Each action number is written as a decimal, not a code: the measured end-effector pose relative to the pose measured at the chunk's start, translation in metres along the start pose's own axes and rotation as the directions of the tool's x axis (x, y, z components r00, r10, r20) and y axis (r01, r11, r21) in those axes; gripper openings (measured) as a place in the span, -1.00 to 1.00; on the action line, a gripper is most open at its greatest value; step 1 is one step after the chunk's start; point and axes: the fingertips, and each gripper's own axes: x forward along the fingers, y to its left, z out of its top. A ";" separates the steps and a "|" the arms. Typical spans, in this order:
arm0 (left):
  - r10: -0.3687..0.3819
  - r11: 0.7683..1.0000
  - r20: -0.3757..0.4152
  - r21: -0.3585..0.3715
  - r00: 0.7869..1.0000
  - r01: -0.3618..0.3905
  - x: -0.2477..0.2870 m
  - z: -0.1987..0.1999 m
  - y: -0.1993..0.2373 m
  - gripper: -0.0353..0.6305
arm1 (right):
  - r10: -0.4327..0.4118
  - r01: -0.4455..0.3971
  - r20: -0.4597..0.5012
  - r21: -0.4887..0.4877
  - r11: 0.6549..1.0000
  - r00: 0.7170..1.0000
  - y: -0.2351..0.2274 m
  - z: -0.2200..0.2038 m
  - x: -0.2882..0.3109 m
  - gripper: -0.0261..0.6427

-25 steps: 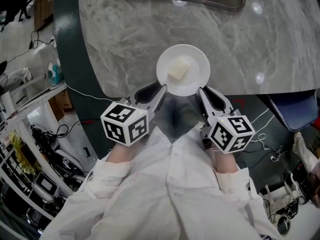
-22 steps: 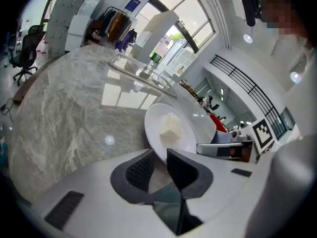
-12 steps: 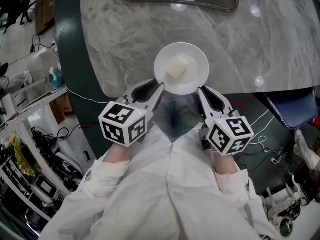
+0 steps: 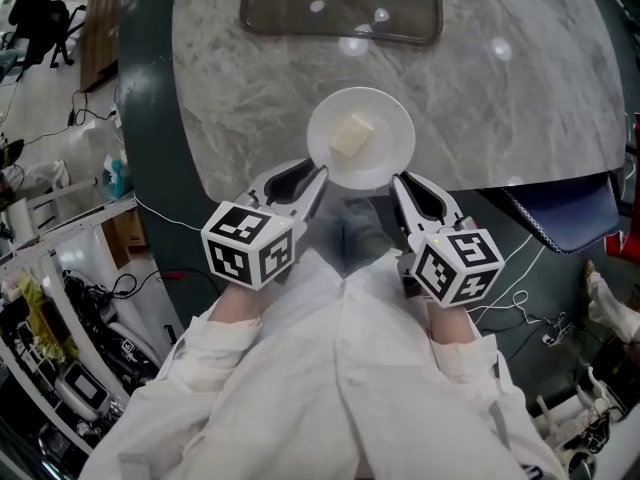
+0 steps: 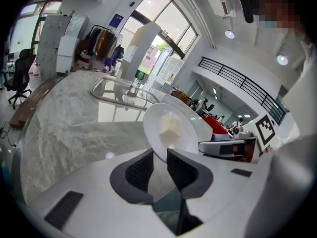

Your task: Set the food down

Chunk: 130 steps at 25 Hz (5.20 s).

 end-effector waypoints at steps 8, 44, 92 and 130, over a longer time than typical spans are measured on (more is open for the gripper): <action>0.006 0.999 0.053 0.037 0.999 -0.008 0.000 0.022 -0.025 -0.63 | 0.021 -0.018 0.052 -0.045 0.999 0.998 -0.008 0.028 -0.019 -0.81; 0.020 0.999 0.108 0.044 0.994 -0.025 0.029 0.107 0.017 -0.63 | 0.067 -0.050 0.105 -0.160 0.986 0.992 -0.013 0.137 0.039 -0.81; -0.003 0.991 -0.048 0.131 0.999 0.010 0.144 0.209 0.148 -0.63 | 0.000 -0.011 -0.107 -0.100 0.995 0.994 -0.082 0.213 0.217 -0.80; 0.082 0.995 -0.064 0.062 0.995 -0.078 0.157 0.216 0.170 -0.61 | -0.074 0.014 -0.251 -0.231 0.973 0.965 -0.076 0.195 0.230 -0.80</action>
